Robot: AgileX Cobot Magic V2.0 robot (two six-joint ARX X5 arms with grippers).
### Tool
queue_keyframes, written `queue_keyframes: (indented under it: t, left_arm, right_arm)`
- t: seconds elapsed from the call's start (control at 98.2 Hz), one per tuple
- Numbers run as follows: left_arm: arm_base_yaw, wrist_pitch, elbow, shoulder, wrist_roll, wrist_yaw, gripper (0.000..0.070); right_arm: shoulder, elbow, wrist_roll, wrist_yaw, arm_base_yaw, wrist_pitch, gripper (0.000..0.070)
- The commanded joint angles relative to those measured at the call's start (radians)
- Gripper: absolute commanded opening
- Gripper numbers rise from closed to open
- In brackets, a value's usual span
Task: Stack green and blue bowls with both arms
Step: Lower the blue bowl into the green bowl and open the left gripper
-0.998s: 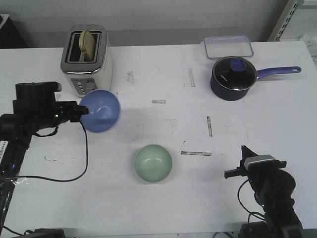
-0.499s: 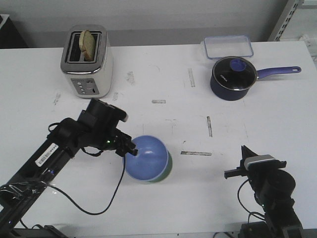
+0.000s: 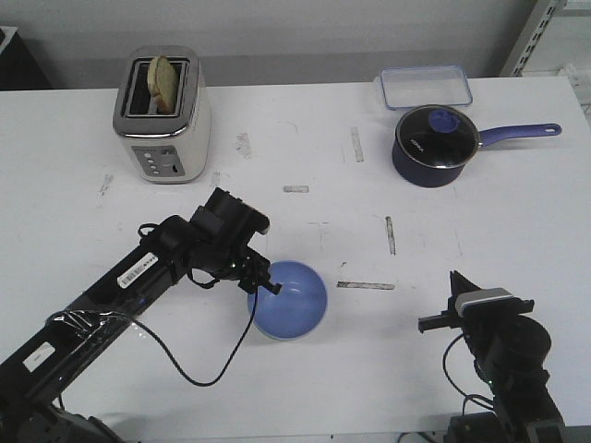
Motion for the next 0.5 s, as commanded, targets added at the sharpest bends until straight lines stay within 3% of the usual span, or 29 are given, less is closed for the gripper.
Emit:
queue_keyframes:
  t: [0.0,0.275,0.489]
  left_arm:
    - [-0.009,0.0,0.018,0.02,0.008,0.002,0.0]
    - [-0.01,-0.025,0.018,0.02,0.009,0.001,0.0026]
    - [-0.01,-0.016,0.018,0.02,0.007,0.001,0.0472]
  right_arm:
    - [0.006,0.0,-0.005,0.0,0.002,0.009,0.0]
    - [0.006,0.0,-0.005,0.0,0.002,0.009,0.0]
    - [0.006,0.0,-0.005,0.0,0.002,0.009,0.0]
